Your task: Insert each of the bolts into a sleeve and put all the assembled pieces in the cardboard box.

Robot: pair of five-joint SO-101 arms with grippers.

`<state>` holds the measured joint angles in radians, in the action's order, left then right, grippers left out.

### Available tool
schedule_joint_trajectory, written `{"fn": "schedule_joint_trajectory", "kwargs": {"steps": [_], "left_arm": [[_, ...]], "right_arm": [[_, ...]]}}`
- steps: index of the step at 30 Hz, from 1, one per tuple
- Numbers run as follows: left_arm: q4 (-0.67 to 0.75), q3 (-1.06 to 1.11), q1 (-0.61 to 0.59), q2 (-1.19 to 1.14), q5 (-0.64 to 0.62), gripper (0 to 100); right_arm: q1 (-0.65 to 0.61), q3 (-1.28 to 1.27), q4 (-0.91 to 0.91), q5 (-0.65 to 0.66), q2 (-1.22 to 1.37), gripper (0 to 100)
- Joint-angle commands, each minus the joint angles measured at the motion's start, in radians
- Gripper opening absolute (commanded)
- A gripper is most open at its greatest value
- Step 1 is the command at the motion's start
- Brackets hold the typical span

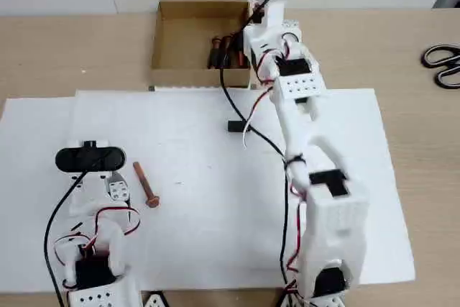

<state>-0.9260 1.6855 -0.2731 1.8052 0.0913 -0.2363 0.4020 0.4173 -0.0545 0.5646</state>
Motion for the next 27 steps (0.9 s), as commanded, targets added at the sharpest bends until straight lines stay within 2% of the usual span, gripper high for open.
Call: {"fn": "schedule_joint_trajectory", "kwargs": {"steps": [1,8,16,18,23,27], "left_arm": [[-0.005,-0.012,0.006,0.012,0.002,1],[-0.005,-0.012,0.006,0.012,0.002,1],[-0.005,-0.012,0.006,0.012,0.002,1],[-0.005,-0.012,0.006,0.012,0.002,1],[-0.005,-0.012,0.006,0.012,0.002,1],[-0.005,-0.012,0.006,0.012,0.002,1]], "right_arm": [[-0.002,0.221,-0.031,0.011,0.114,0.2],[-0.068,0.470,-0.031,0.009,0.292,0.2],[-0.120,0.503,0.013,0.011,0.348,0.6],[-0.124,0.505,0.074,0.006,0.344,4.0],[-0.139,0.506,0.225,0.003,0.311,24.0],[-0.151,0.506,0.260,0.003,0.275,26.2]]}}
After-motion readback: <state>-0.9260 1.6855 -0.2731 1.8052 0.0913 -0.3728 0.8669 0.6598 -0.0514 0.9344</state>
